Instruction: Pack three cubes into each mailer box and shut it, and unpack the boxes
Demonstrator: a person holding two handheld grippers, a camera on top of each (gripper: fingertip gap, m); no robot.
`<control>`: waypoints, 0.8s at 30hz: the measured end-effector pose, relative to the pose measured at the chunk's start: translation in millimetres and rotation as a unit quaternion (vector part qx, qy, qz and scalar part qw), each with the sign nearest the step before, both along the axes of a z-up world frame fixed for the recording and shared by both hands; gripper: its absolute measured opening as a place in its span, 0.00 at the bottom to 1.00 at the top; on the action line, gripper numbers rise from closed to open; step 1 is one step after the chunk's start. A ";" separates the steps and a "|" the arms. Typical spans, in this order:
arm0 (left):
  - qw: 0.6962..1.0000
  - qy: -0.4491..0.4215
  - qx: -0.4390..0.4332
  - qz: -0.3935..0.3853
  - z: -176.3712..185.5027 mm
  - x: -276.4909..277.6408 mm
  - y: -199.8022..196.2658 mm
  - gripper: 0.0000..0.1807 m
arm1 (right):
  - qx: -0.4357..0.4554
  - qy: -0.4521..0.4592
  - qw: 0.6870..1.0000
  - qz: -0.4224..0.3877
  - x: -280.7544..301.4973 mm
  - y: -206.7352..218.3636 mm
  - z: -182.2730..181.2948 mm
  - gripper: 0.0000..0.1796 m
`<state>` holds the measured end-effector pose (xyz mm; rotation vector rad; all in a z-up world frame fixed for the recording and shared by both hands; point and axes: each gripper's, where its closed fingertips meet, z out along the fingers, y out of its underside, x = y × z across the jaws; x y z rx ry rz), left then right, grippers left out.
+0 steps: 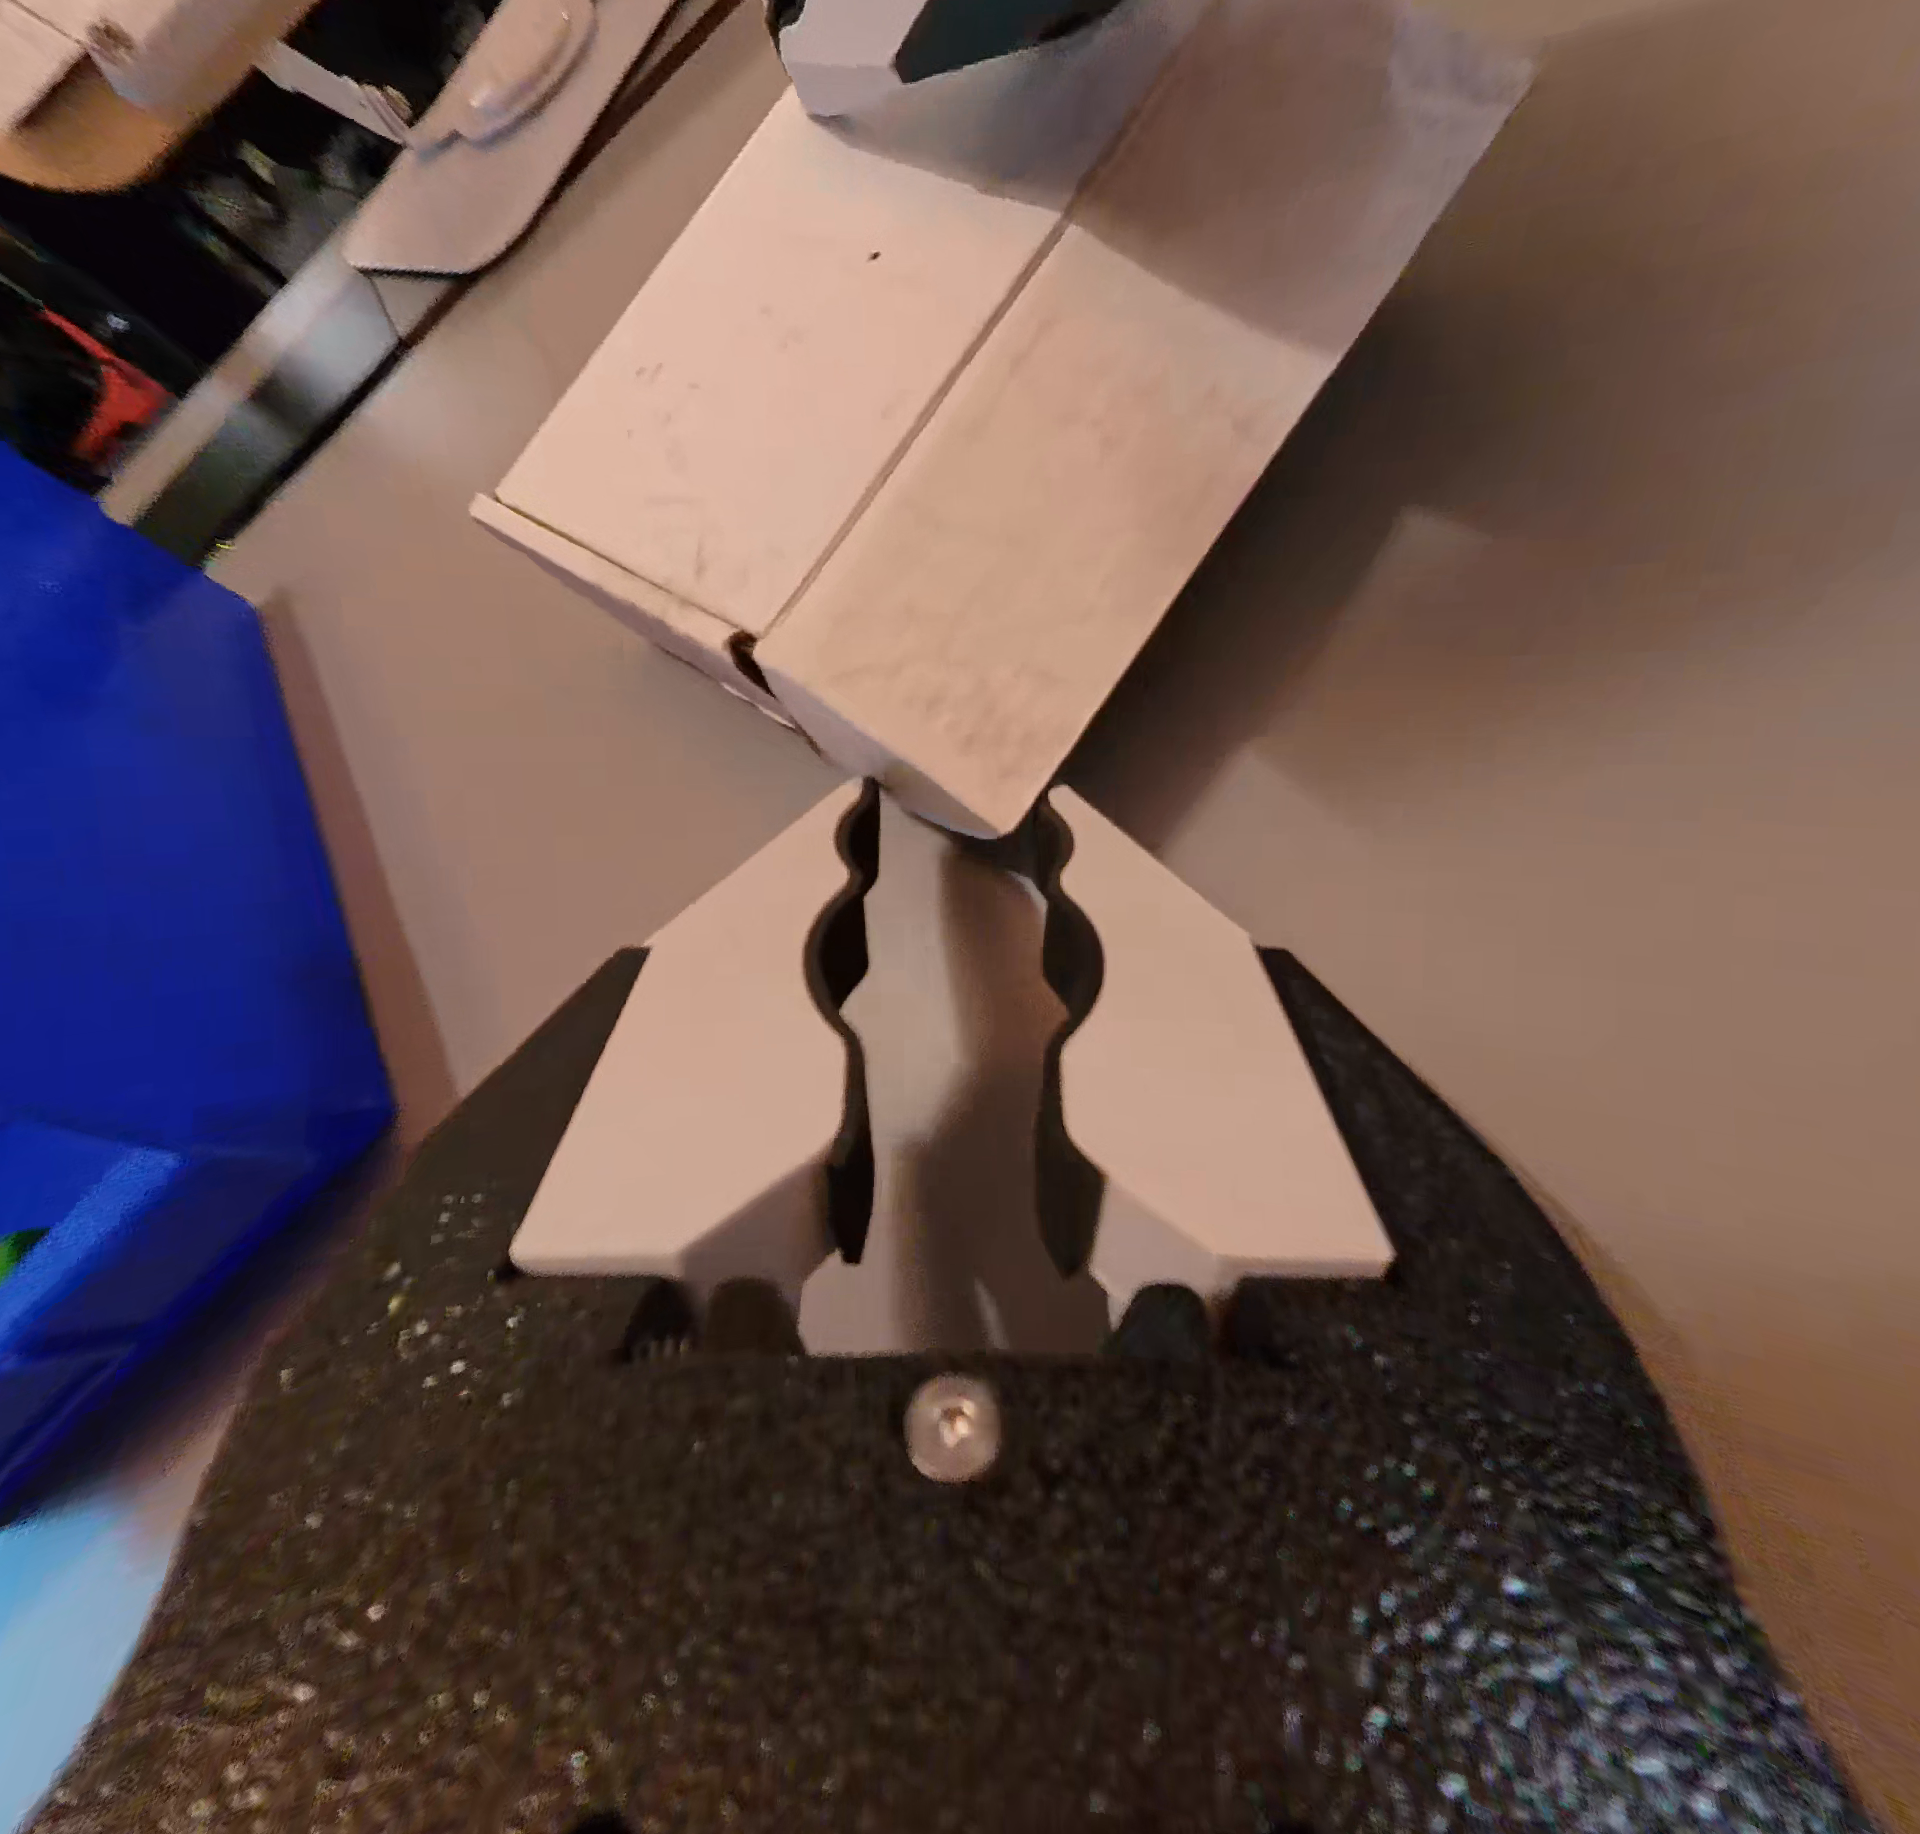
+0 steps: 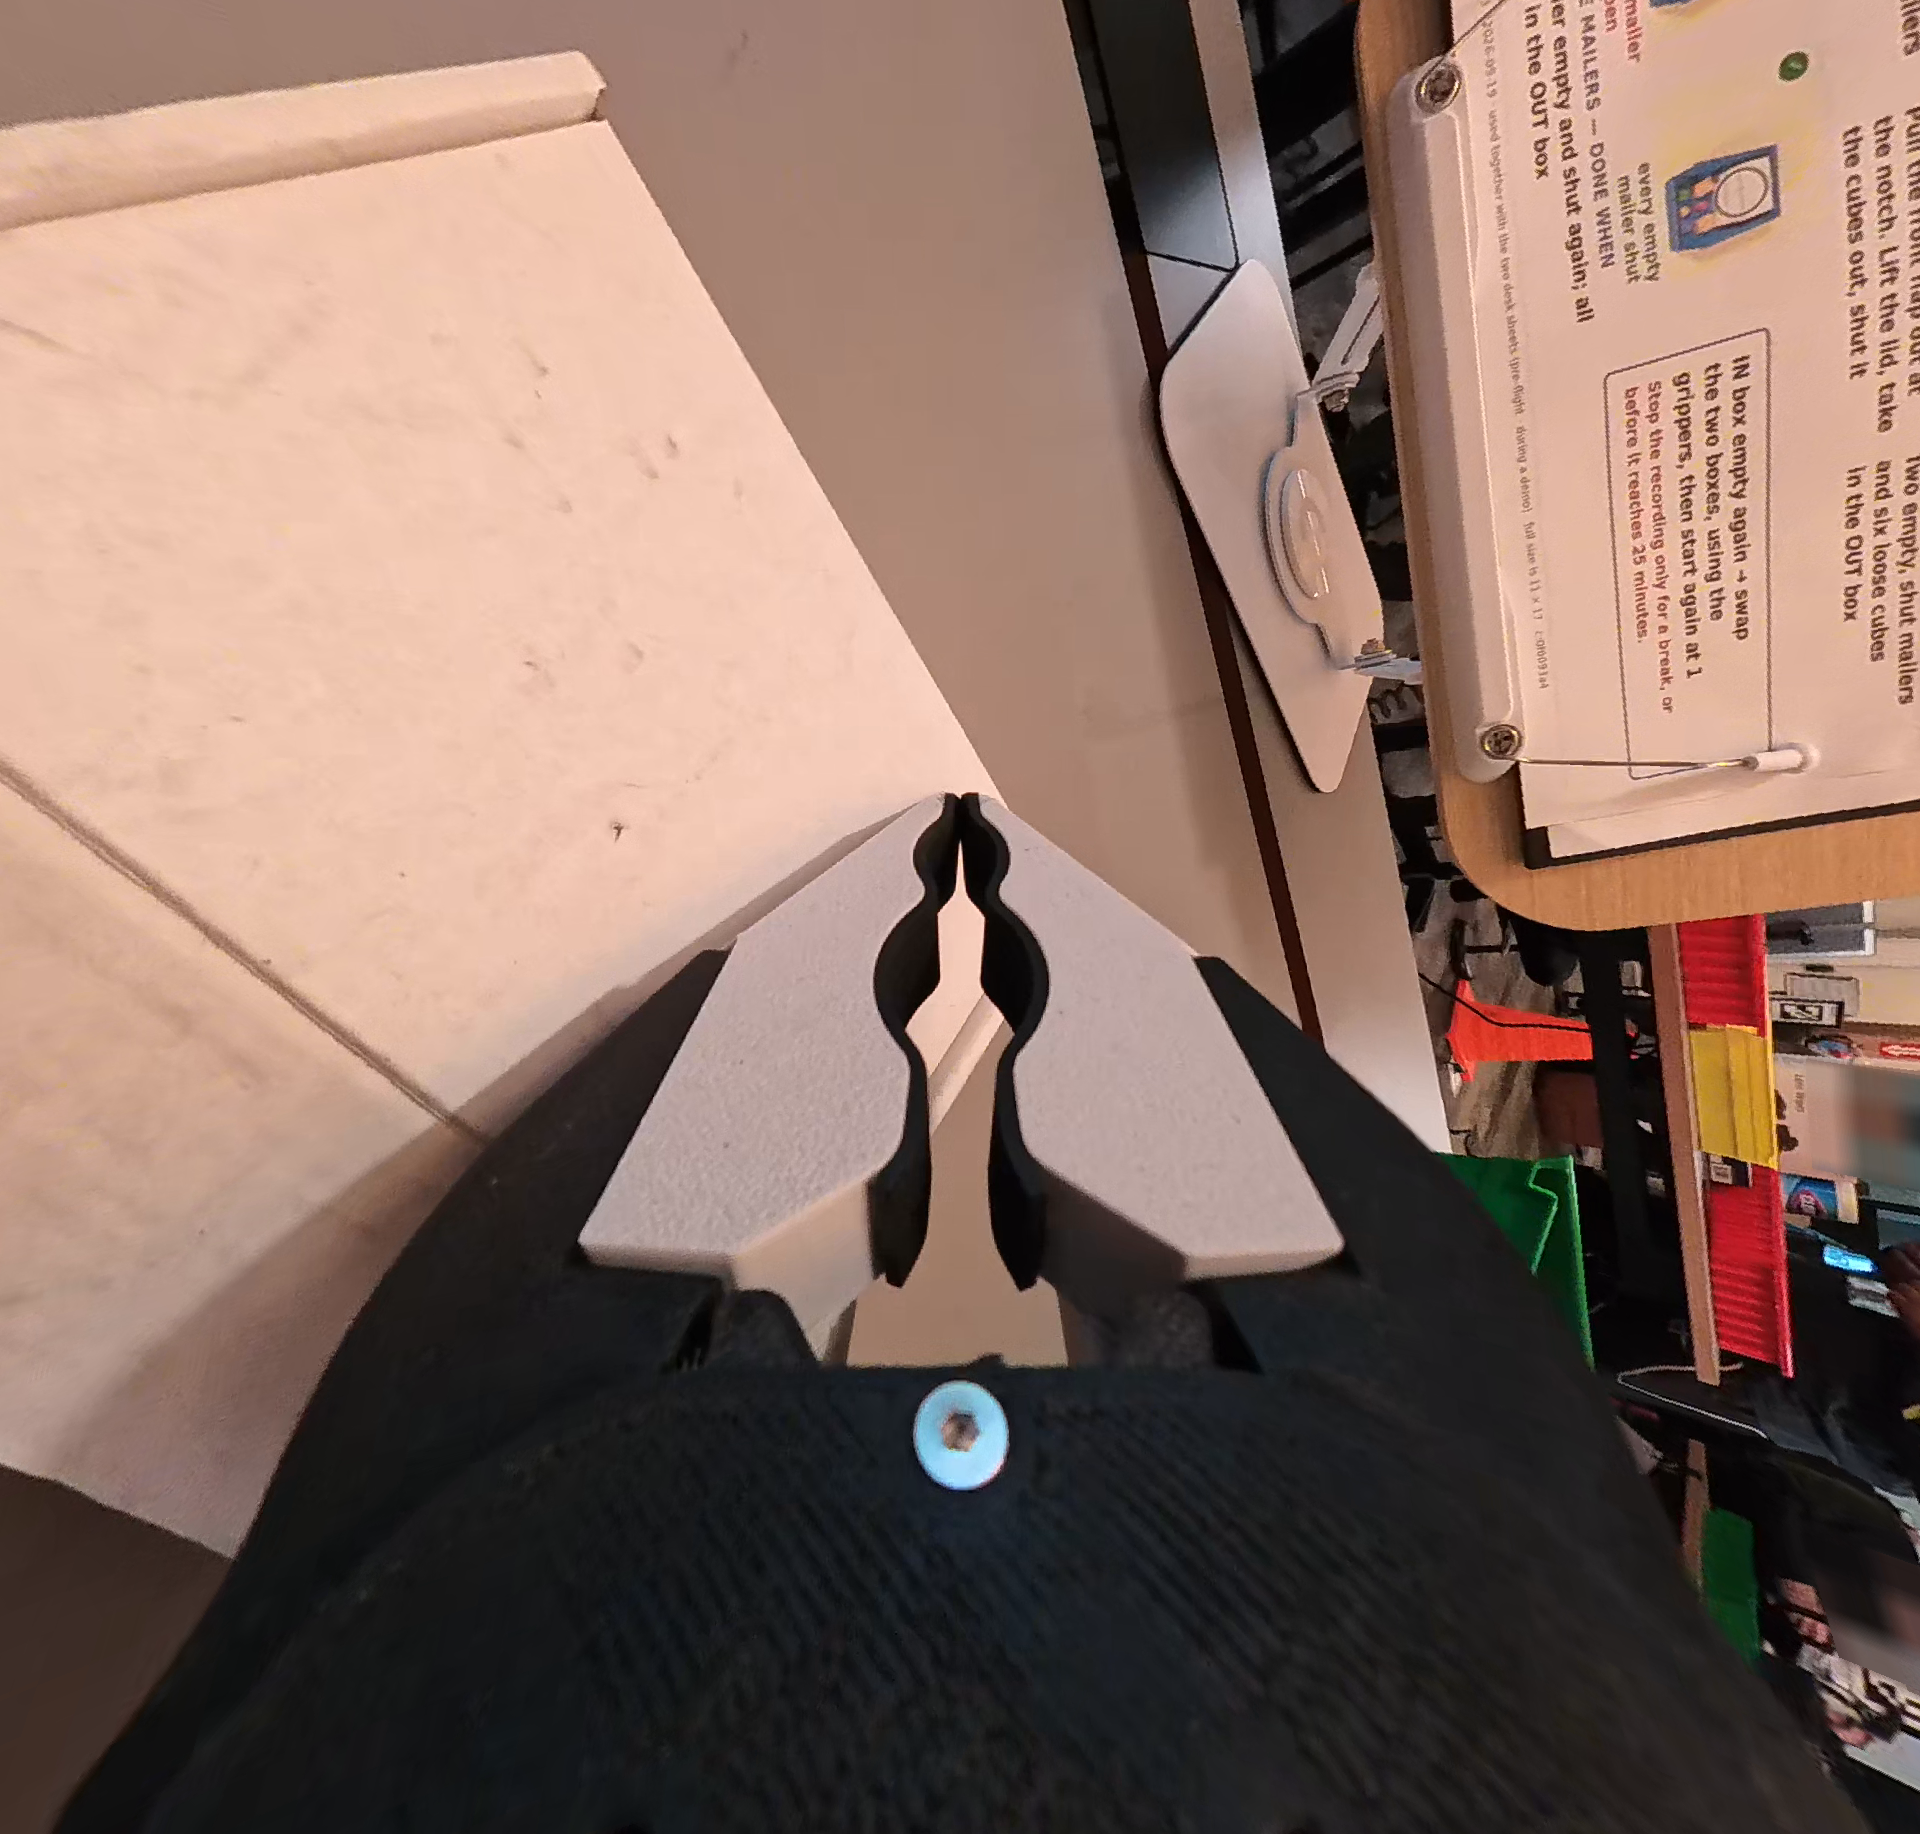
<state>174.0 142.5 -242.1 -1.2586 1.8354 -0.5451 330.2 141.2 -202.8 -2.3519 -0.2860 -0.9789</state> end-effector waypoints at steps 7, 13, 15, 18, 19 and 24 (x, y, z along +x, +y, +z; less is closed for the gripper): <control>0.999 -0.015 -0.026 0.010 5.5 -1.7 -4.6 0.06 | 0.001 -0.009 1.000 -0.004 0.1 0.1 -0.2 0.00; 1.000 0.007 -0.017 0.009 -1.9 0.4 3.2 0.12 | -0.013 -0.023 1.000 -0.004 0.0 0.5 -0.3 0.00; 0.999 0.018 -0.038 -0.007 -4.0 1.6 2.6 0.18 | -0.011 -0.021 1.000 -0.004 -0.1 0.4 -0.4 0.00; 0.992 0.017 -0.115 -0.055 1.7 0.4 -2.8 0.25 | 0.000 -0.013 1.000 -0.005 -0.1 0.3 -0.4 0.00; 0.987 0.014 -0.146 -0.069 5.9 -1.4 -2.9 0.27 | 0.003 -0.010 1.000 -0.005 -0.3 0.2 -0.2 0.00; 0.968 0.007 -0.244 -0.060 21.9 -7.5 18.9 0.39 | 0.002 0.013 1.000 0.028 -2.3 -0.4 1.9 0.00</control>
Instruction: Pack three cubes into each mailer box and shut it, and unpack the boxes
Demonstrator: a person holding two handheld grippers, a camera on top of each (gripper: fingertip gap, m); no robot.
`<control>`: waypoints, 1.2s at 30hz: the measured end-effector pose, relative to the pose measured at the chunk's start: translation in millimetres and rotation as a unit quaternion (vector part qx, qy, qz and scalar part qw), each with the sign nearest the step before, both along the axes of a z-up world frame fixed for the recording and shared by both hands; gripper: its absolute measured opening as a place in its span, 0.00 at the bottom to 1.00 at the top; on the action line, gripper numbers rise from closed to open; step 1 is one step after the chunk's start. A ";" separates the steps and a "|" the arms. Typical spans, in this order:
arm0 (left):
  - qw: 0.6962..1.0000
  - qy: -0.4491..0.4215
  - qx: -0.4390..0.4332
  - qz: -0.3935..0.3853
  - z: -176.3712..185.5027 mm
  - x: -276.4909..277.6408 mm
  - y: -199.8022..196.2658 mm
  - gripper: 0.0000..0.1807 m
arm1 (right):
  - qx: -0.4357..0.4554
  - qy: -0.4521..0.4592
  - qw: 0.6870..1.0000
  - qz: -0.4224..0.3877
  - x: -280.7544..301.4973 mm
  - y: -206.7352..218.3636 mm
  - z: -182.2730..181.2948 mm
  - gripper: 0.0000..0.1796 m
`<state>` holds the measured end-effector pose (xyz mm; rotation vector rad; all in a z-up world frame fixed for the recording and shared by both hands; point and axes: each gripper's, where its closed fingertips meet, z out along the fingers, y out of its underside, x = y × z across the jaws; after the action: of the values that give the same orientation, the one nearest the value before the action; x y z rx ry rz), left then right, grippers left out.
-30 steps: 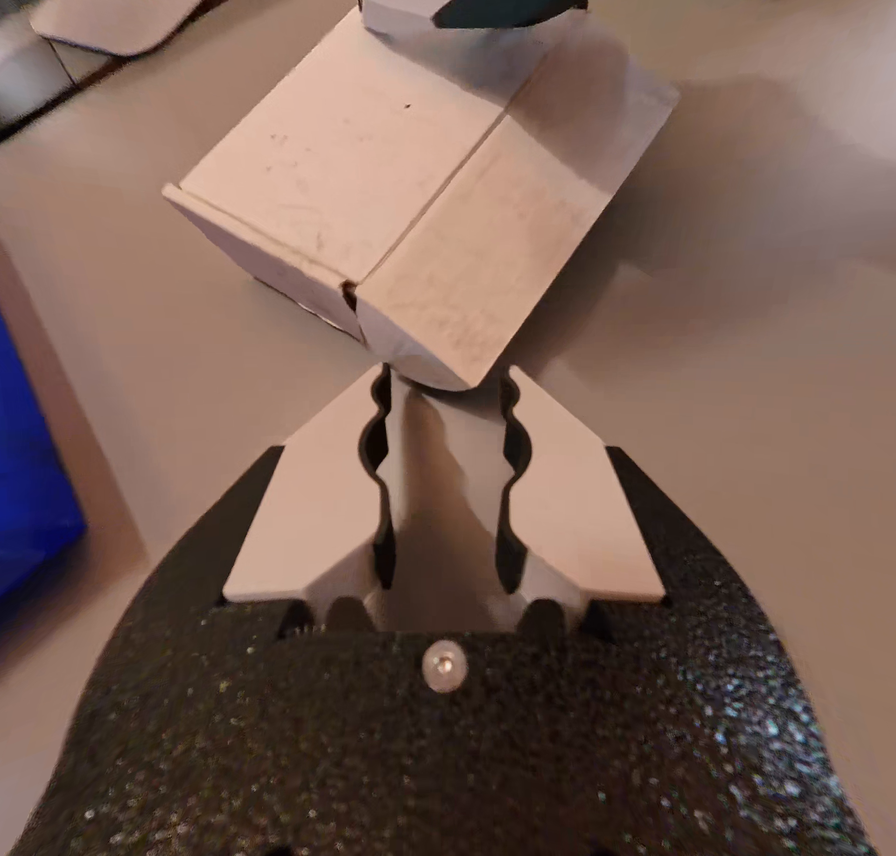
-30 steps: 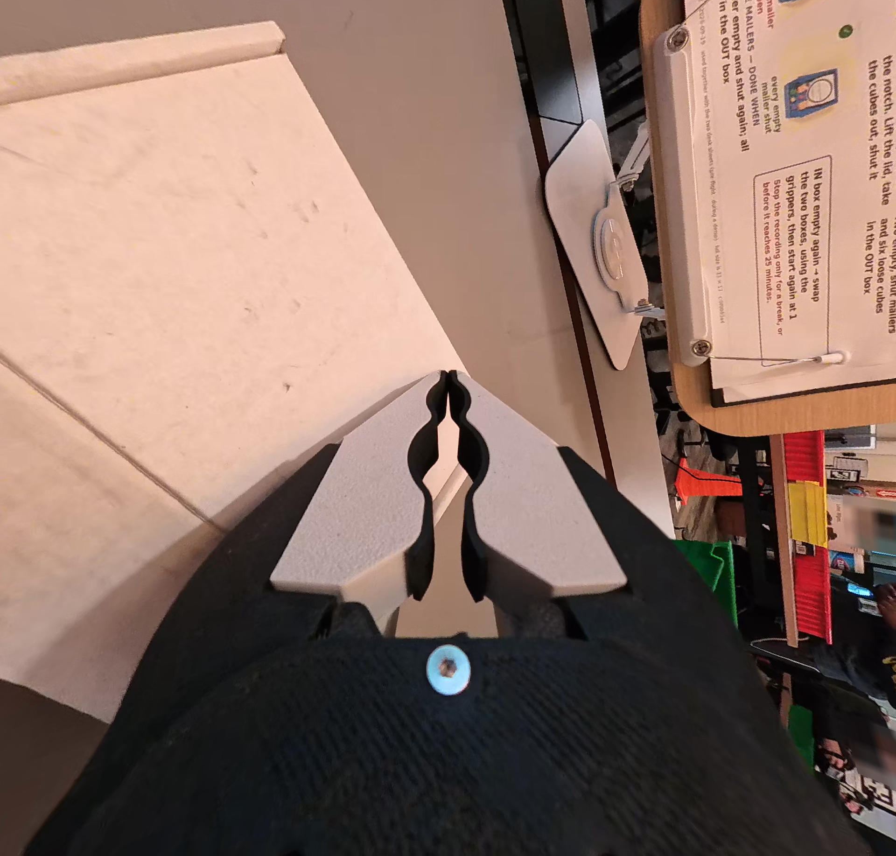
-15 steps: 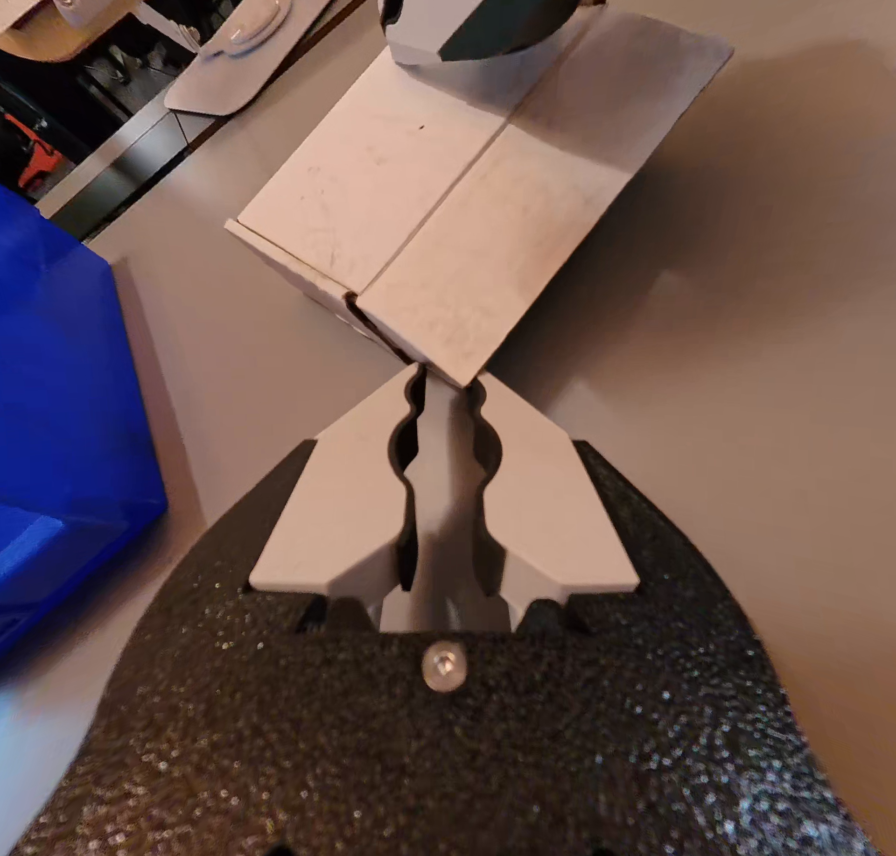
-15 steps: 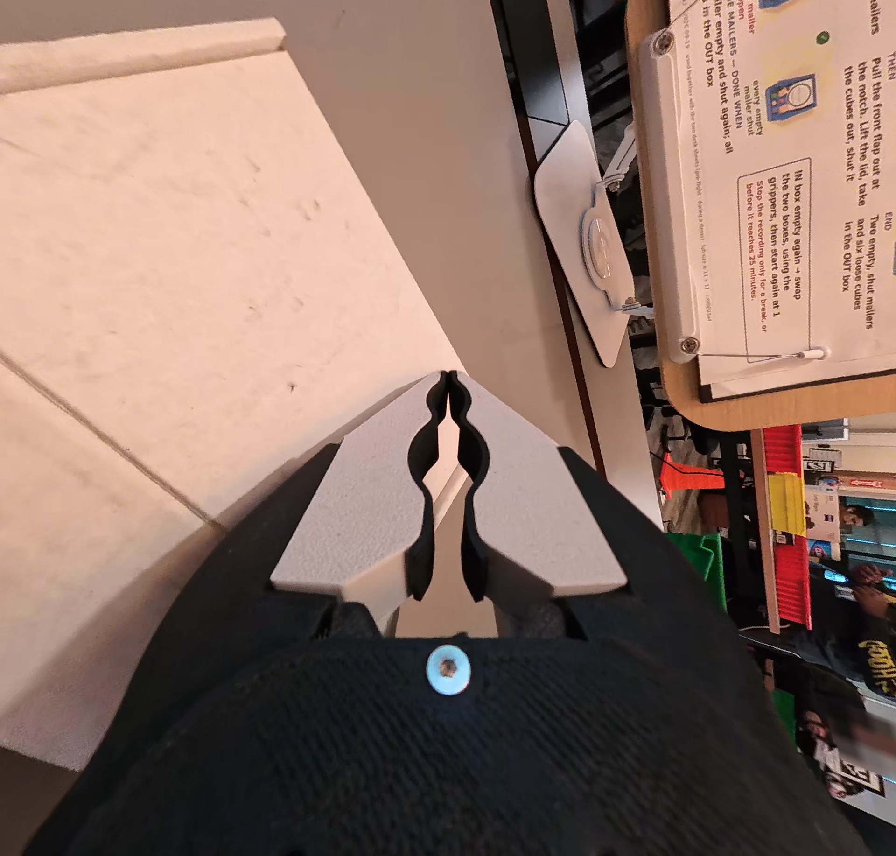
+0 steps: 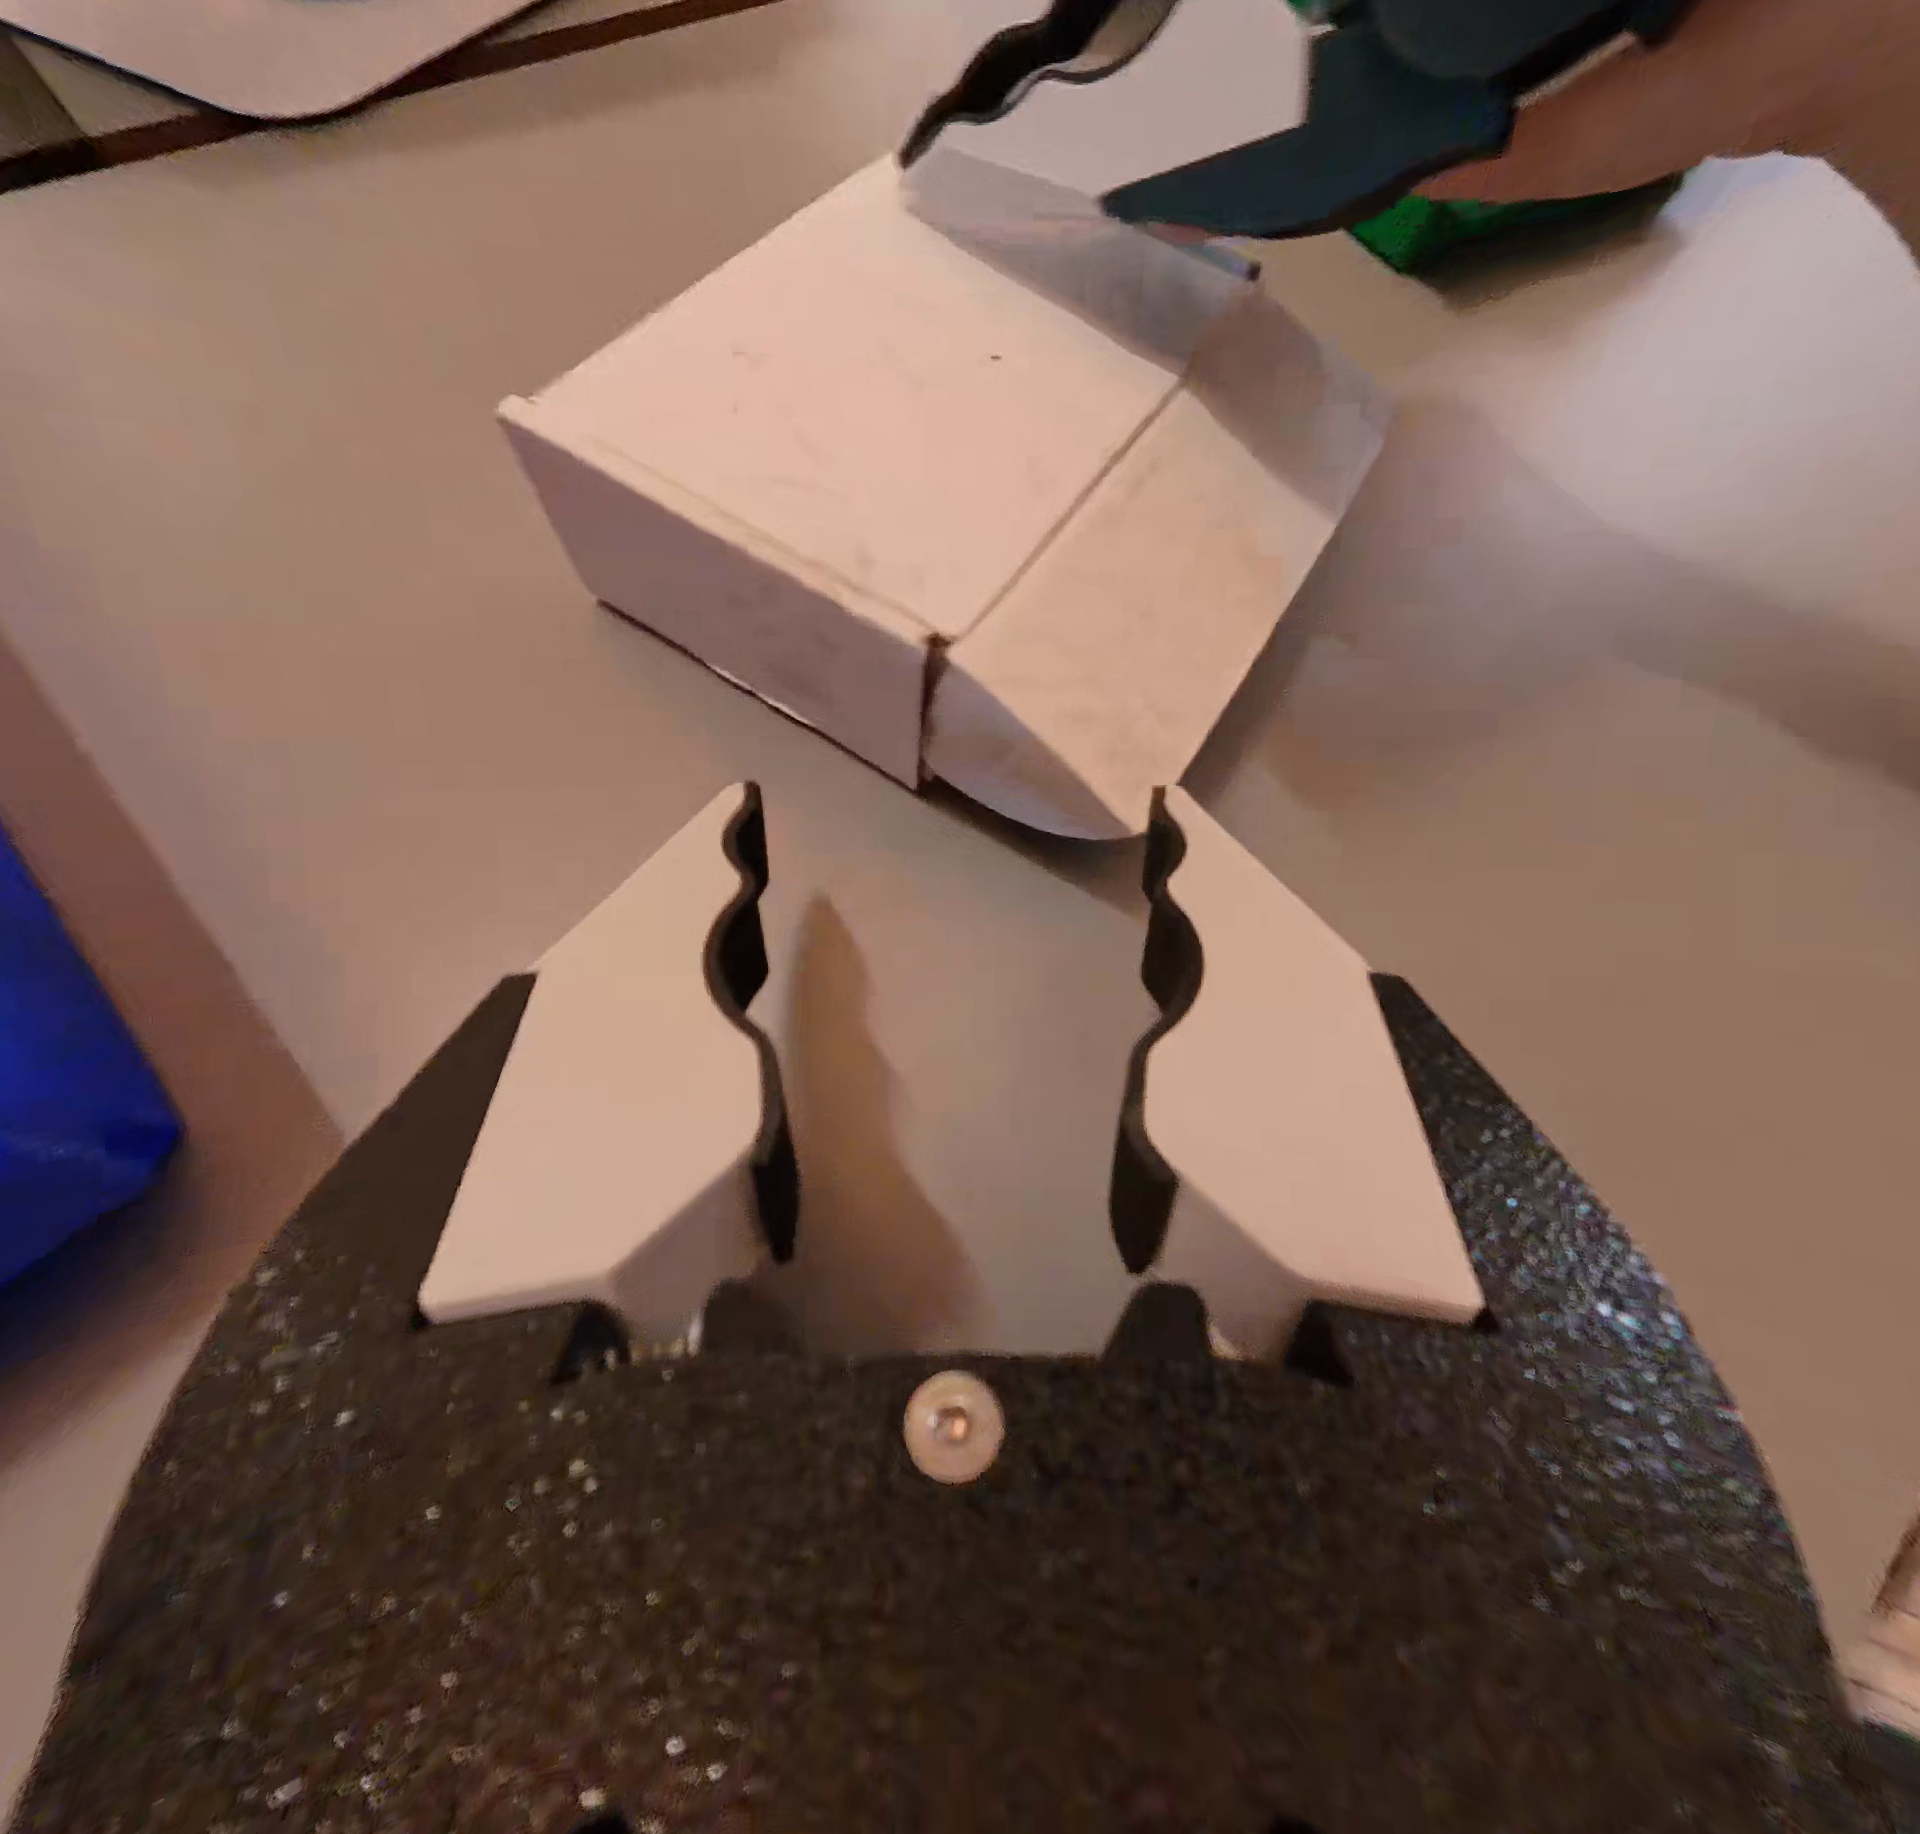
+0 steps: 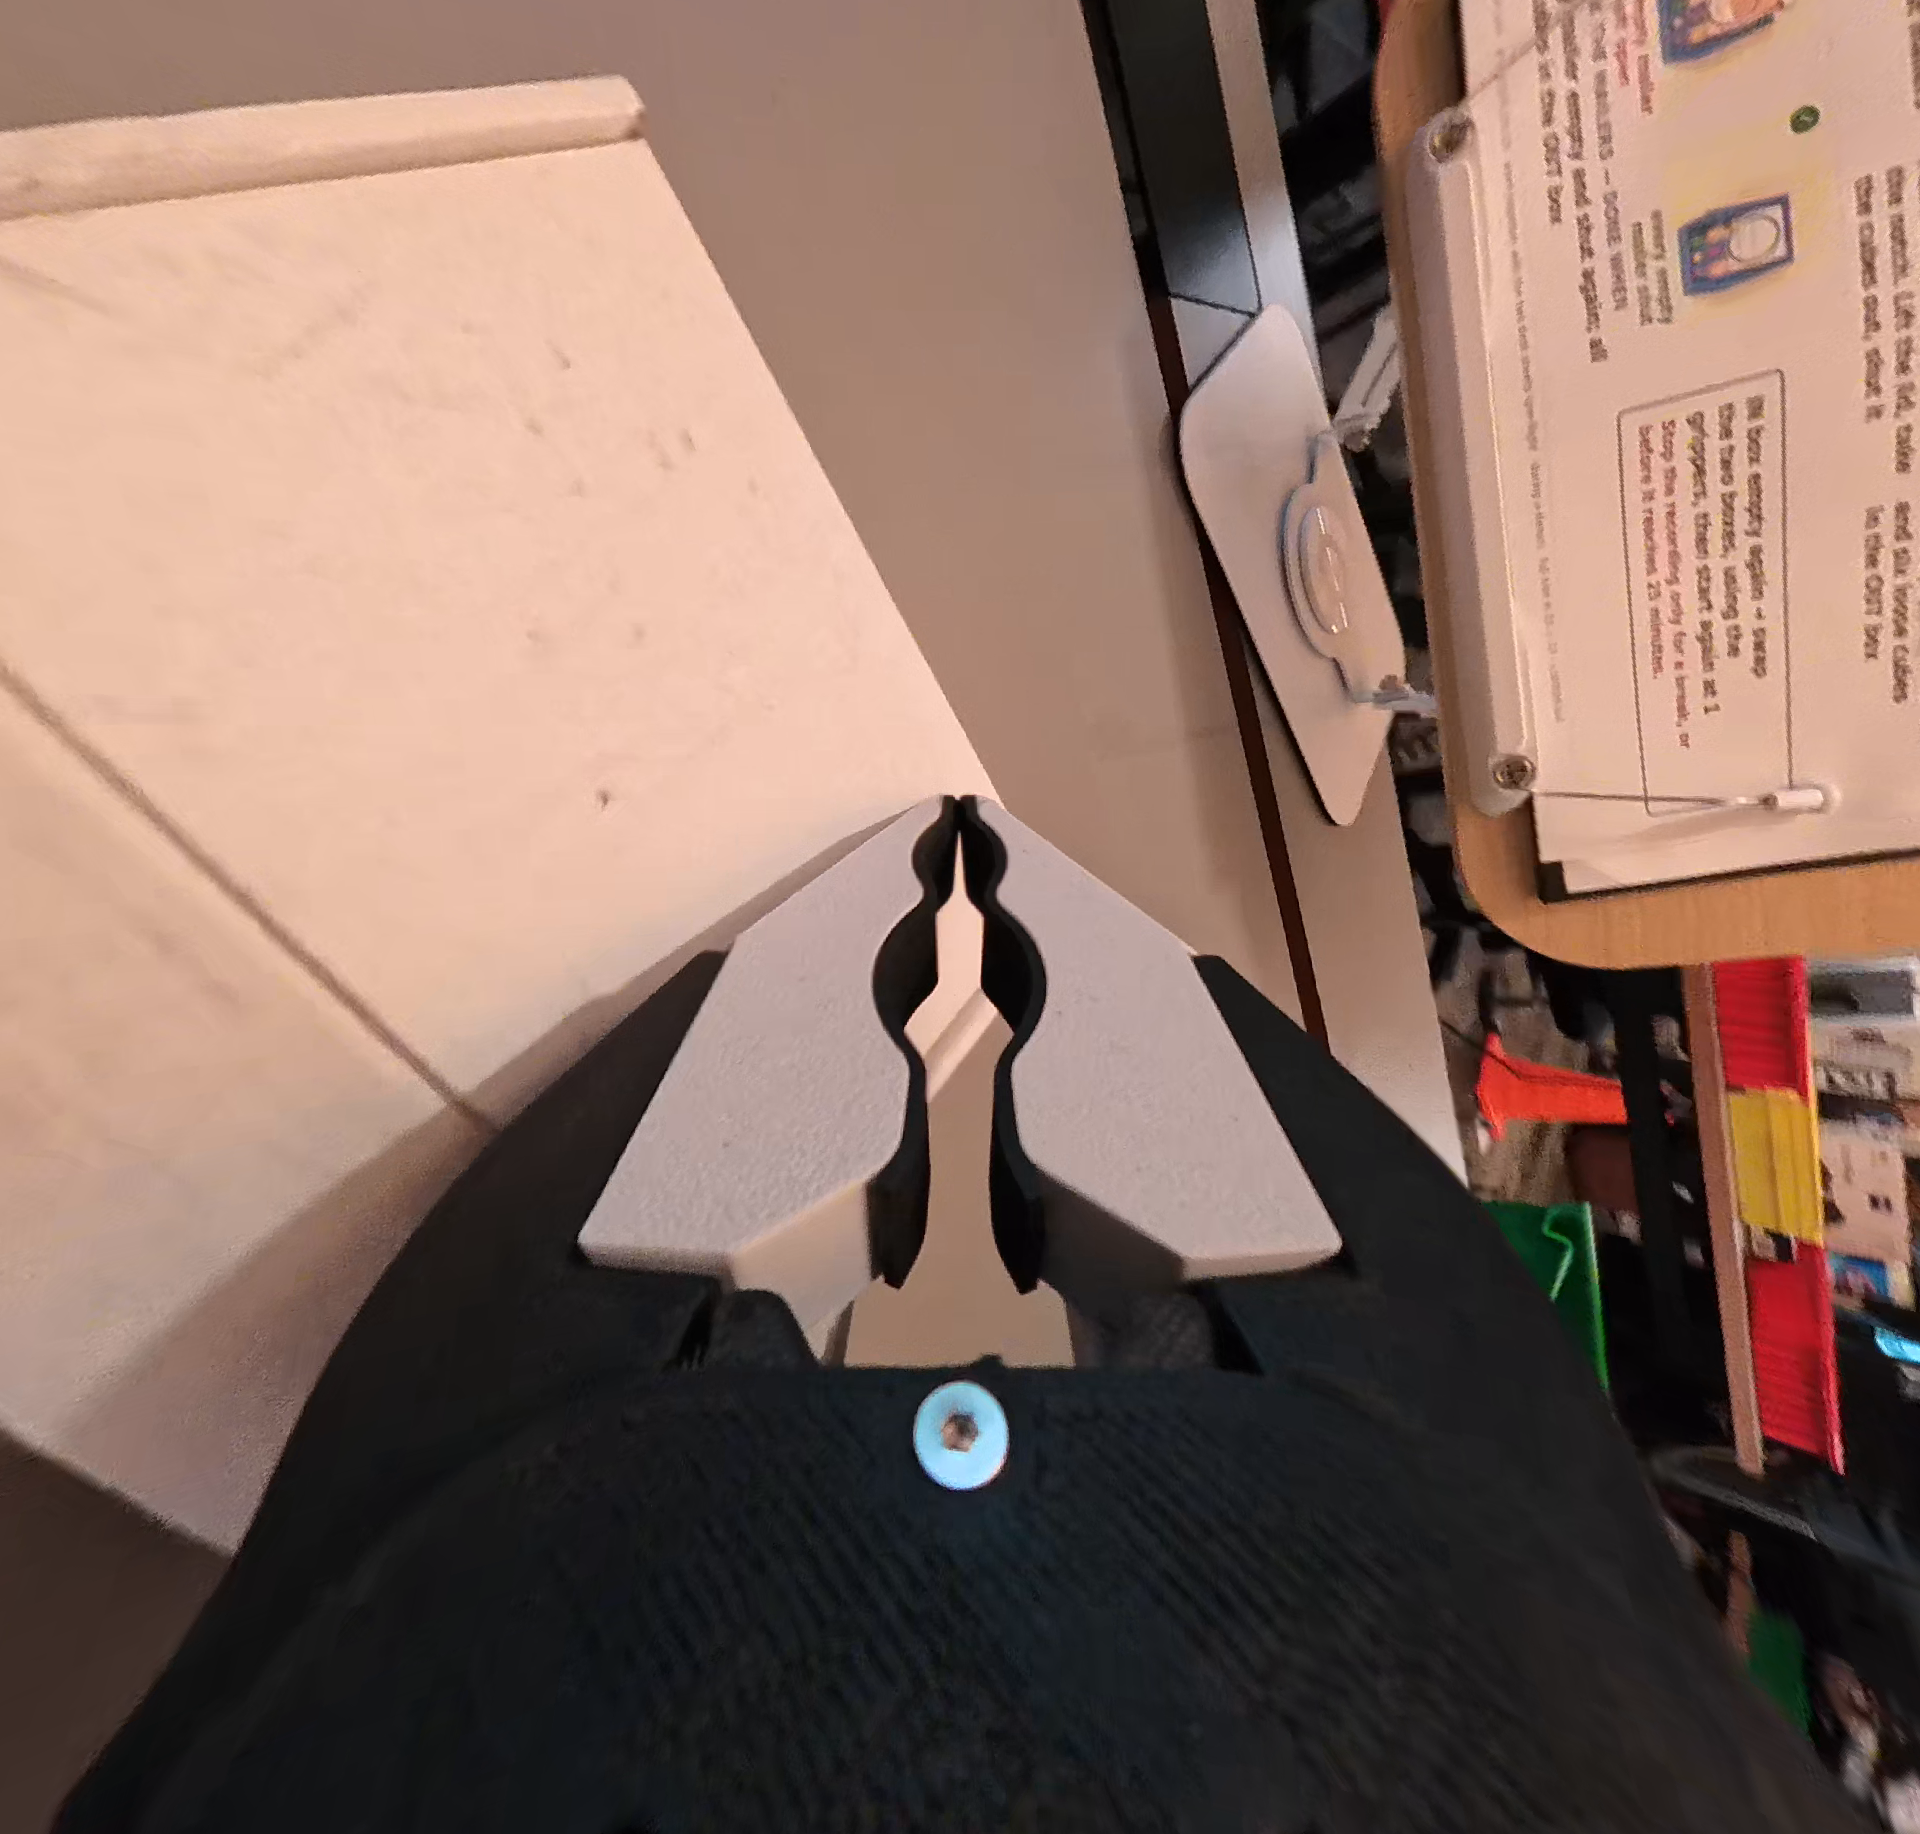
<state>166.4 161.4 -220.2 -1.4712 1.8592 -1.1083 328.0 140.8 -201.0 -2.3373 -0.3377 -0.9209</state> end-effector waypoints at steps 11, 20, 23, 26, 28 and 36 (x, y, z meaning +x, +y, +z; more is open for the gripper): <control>0.998 -0.029 -0.054 -0.018 21.8 7.8 3.4 0.36 | 0.229 0.250 0.940 -0.039 -24.4 -90.2 41.4 0.21; 0.999 -0.015 -0.026 0.019 26.5 46.6 4.2 0.34 | 0.148 0.246 0.958 0.005 -57.5 -108.1 -19.8 0.24; 0.997 -0.061 -0.003 0.038 42.7 62.1 8.3 0.11 | 0.132 0.165 0.977 0.036 -60.8 -108.3 -15.2 0.24; 0.998 -0.056 -0.019 0.034 39.0 67.1 5.8 0.00 | 0.106 0.121 0.987 0.031 -58.8 -116.8 -14.8 0.28; 0.997 -0.047 -0.046 0.033 35.4 65.3 4.4 0.00 | 0.077 0.116 0.989 0.041 -61.7 -120.7 -25.7 0.28; 0.996 -0.024 -0.073 0.040 22.5 53.1 8.4 0.00 | 0.077 0.045 0.995 0.038 -49.9 -112.2 -37.4 0.23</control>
<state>219.5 169.8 -197.7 -1.5708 1.7039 -1.2516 278.0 28.5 -238.3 -2.2015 -0.3059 -0.7742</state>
